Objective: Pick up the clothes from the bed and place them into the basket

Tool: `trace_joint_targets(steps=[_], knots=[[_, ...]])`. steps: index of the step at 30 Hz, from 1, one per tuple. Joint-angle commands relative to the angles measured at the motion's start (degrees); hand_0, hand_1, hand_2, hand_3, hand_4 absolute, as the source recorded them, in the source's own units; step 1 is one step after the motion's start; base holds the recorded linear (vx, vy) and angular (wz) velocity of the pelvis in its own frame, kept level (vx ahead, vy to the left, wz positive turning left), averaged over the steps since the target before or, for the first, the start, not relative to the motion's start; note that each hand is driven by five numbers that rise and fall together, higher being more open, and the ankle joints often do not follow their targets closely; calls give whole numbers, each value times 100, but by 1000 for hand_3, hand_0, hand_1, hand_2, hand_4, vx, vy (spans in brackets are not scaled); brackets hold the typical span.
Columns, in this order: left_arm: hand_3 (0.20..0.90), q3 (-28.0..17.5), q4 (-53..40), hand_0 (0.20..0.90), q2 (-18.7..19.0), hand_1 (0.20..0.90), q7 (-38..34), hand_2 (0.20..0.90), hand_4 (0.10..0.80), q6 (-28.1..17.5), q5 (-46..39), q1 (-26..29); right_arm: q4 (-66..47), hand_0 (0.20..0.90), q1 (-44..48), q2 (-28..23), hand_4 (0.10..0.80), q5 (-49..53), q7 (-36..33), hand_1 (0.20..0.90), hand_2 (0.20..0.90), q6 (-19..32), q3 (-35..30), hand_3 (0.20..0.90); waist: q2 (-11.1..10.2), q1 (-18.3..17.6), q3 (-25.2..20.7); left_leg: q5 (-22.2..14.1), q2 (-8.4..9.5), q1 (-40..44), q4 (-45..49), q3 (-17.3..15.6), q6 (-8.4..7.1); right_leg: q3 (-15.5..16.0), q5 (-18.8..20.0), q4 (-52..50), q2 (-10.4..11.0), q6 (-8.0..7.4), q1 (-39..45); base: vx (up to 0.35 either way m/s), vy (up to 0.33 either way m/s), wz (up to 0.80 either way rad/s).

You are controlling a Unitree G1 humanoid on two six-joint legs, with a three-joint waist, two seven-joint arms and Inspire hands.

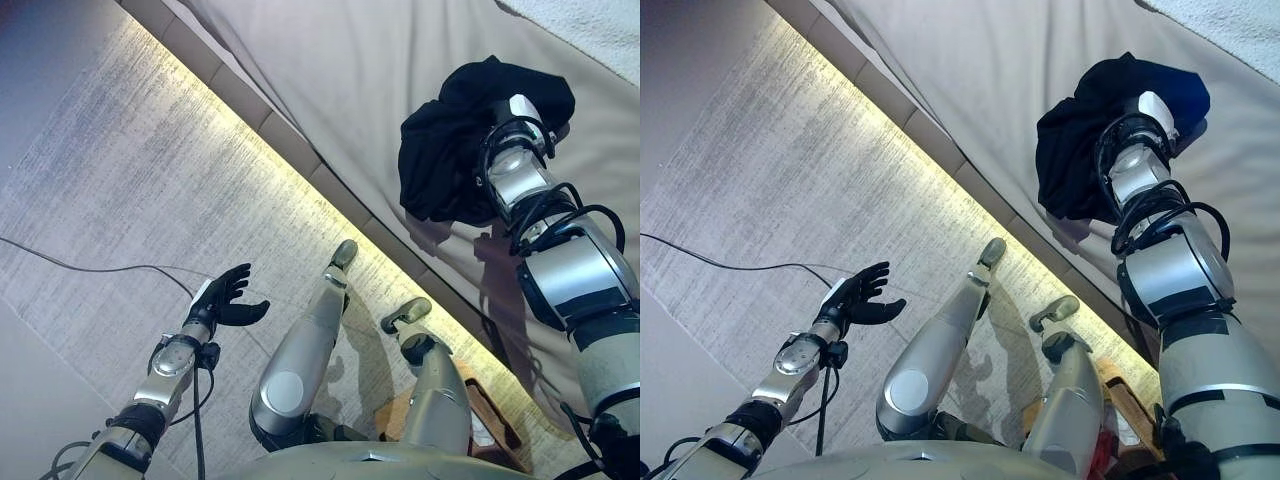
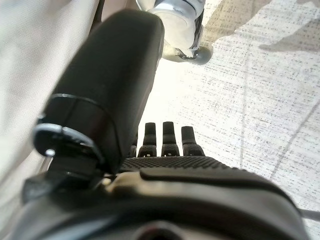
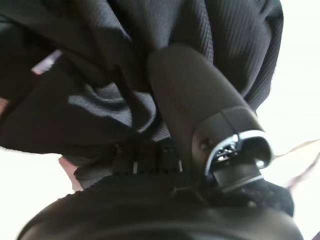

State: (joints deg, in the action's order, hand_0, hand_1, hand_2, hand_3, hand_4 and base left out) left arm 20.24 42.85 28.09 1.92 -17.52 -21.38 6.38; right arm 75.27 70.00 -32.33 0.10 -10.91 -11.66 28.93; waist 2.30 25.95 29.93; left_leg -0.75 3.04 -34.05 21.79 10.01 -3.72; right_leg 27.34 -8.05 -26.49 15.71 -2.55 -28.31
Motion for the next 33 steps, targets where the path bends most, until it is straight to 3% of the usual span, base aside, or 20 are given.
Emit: trace_joint_targets(steps=[1, 12, 19, 25, 33], knots=[[900, 6, -354, 900, 357, 900, -42, 900, 800, -207, -221, -189, 14, 300, -416, -324, 100, 214, 58, 300, 300, 153, -22, 200, 213, 32, -17, 84, 241, -54, 86, -436, 348, -17, 366, 231, -312, -177, 699, 14, -89, -8], [900, 72, -177, 900, 389, 900, -83, 900, 800, 2, 257, -186, -157, 300, -1100, -420, 100, 1628, 235, 300, 300, 850, -736, 200, -124, -69, -450, 77, 1, 808, -570, -478, 157, -56, 481, 1357, -648, -193, 1897, 18, -97, -2], [900, 87, 390, 900, 46, 900, -210, 900, 800, -50, 706, -275, -812, 300, -1849, -172, 100, 3348, 874, 300, 300, 1563, -1406, 200, -332, -348, -947, 377, -232, 1717, -1516, -702, 58, -217, 654, 2179, -903, -177, 2639, -23, 12, -6], [900, -66, 888, 900, -484, 900, -335, 900, 800, -165, 1109, -606, -2398, 300, -3143, 368, 100, 4624, 1424, 300, 300, 2040, -2099, 200, -411, -805, -1539, 446, -361, 2517, -2166, -950, 34, -508, 732, 2515, -966, -158, 3025, 50, 80, -15], [900, -259, 1228, 900, -897, 900, -395, 900, 800, -189, 1493, -1073, -5285, 300, -4710, 1104, 100, 4902, 1415, 300, 300, 2163, -2595, 200, -373, -1437, -2236, 425, -430, 3275, -2679, -1194, 80, -841, 979, 2924, -1028, -199, 3279, 25, 53, -19]])
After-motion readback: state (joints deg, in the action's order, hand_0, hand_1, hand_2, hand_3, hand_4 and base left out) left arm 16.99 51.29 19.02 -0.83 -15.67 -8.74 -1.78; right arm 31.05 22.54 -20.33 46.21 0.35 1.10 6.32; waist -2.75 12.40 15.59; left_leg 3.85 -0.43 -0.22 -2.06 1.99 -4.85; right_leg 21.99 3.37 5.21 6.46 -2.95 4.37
